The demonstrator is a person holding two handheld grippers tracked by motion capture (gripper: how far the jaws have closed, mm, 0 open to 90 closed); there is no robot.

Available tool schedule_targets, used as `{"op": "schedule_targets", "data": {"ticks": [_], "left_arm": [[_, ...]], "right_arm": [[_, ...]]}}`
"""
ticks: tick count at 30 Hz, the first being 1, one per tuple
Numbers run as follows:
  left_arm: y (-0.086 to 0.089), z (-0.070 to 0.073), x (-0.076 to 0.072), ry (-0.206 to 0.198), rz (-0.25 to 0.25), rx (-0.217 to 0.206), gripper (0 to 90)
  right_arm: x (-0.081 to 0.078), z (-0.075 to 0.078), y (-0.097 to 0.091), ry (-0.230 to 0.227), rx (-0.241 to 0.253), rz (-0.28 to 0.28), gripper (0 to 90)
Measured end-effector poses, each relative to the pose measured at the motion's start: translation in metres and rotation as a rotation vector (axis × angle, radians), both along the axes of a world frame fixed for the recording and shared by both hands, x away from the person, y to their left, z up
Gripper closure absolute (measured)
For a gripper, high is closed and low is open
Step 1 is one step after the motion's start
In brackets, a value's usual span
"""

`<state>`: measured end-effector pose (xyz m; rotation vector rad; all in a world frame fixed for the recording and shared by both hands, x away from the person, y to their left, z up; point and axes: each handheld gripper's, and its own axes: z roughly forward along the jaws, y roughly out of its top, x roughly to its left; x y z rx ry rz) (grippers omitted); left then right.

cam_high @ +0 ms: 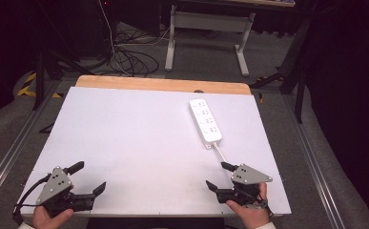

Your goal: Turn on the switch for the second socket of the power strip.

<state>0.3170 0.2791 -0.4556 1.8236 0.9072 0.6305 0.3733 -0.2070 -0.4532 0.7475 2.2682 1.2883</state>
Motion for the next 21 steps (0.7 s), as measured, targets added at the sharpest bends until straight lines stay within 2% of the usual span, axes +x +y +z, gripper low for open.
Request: {"op": "schedule_targets", "data": {"ticks": [15,17,21], "left_arm": [[-0.0007,0.0001,-0.0001,-0.012,0.011,0.021,5.2],[-0.0012,-0.0002,-0.0004,-0.007,0.014,0.008,5.2],[-0.0009,0.0001,-0.0003,-0.014,0.013,0.024,5.3]], "right_arm": [[-0.0010,0.0017,0.0035,-0.016,-0.014,0.005,21.2],[-0.0013,0.0022,0.0040,-0.020,-0.015,0.010,22.7],[-0.0012,0.0037,0.0045,-0.020,-0.022,0.014,26.4]]}}
